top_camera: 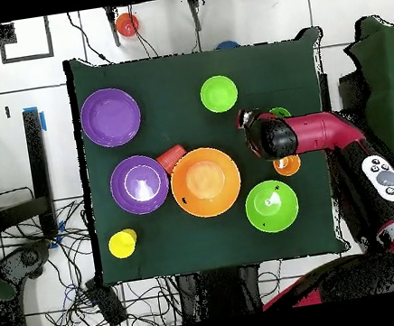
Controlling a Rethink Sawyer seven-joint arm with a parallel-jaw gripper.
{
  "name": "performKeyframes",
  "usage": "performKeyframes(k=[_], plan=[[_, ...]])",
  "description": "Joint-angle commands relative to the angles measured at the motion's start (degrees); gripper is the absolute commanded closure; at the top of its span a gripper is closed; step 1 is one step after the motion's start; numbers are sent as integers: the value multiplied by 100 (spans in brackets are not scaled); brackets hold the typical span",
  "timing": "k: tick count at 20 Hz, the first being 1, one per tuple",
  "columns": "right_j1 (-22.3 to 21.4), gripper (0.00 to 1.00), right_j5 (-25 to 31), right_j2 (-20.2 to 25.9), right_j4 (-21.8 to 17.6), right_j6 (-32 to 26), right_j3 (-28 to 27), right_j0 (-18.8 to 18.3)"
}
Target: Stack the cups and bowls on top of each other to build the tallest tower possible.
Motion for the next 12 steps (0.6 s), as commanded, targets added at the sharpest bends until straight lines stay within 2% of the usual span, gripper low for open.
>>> performKeyframes(k=[1,12], plan=[[364,0,505,-305,-415,-736,-427,220],[296,0,580,-289,-353,-833,-408,234]])
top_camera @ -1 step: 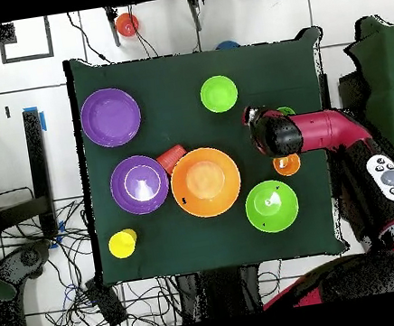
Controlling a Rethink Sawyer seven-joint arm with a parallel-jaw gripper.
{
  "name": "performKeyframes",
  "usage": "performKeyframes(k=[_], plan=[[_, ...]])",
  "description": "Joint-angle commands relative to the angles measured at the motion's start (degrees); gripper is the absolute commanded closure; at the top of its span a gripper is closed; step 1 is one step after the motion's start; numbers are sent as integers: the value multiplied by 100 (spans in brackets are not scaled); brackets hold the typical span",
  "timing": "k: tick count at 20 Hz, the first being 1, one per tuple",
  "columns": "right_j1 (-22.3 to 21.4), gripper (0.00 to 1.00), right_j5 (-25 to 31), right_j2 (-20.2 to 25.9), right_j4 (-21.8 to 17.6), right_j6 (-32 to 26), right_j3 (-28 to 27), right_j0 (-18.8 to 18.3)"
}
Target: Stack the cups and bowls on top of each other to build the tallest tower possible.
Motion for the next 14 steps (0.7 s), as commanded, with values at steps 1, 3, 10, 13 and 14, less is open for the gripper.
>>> performKeyframes(k=[1,3,10,13,14], plan=[[287,0,591,-178,-340,-839,-257,235],[304,0,564,-197,-341,-806,-270,265],[317,0,461,-183,-326,-776,-238,285],[312,0,468,-162,-301,-781,-238,280],[317,0,461,-156,-299,-782,-238,277]])
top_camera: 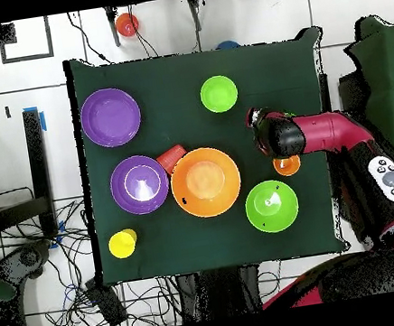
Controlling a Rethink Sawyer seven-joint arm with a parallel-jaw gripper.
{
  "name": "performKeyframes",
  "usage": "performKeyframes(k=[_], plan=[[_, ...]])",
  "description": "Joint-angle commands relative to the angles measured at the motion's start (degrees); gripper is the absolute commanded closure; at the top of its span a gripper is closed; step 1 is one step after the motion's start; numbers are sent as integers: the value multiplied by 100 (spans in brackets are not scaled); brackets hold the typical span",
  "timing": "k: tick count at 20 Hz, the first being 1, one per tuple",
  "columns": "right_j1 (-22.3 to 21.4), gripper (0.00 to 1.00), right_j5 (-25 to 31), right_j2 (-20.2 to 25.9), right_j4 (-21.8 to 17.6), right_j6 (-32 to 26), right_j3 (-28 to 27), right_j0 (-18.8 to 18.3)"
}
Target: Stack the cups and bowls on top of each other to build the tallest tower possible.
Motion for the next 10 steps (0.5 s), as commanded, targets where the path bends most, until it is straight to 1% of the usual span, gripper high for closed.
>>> performKeyframes(k=[1,7,10], plan=[[260,0,465,-51,-295,-793,-210,268],[243,0,524,-84,-290,-794,-241,279],[266,0,720,-44,-83,-750,-197,184]])
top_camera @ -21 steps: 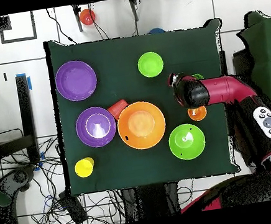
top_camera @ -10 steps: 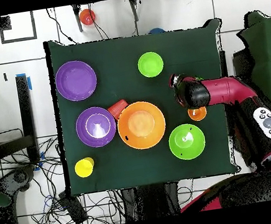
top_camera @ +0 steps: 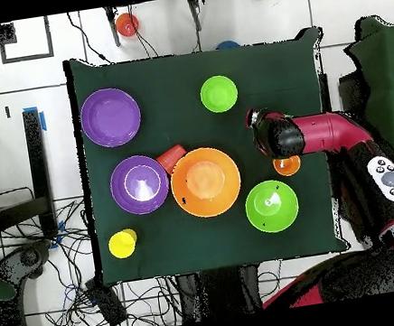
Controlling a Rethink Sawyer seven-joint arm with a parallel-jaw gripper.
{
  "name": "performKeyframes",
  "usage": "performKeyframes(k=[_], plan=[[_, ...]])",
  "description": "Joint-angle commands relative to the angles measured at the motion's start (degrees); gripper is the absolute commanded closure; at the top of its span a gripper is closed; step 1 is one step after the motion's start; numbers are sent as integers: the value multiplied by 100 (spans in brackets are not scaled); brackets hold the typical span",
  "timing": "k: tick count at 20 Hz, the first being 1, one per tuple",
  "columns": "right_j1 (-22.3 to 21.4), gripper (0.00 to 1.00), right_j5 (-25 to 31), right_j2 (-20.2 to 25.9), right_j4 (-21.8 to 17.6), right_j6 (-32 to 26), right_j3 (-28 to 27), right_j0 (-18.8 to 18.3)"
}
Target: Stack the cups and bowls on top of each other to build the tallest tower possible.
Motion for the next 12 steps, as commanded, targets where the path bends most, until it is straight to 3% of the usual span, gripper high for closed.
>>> performKeyframes(k=[1,12], plan=[[215,0,778,-47,-65,-756,-189,197],[153,0,712,-230,-244,-735,-192,320]])
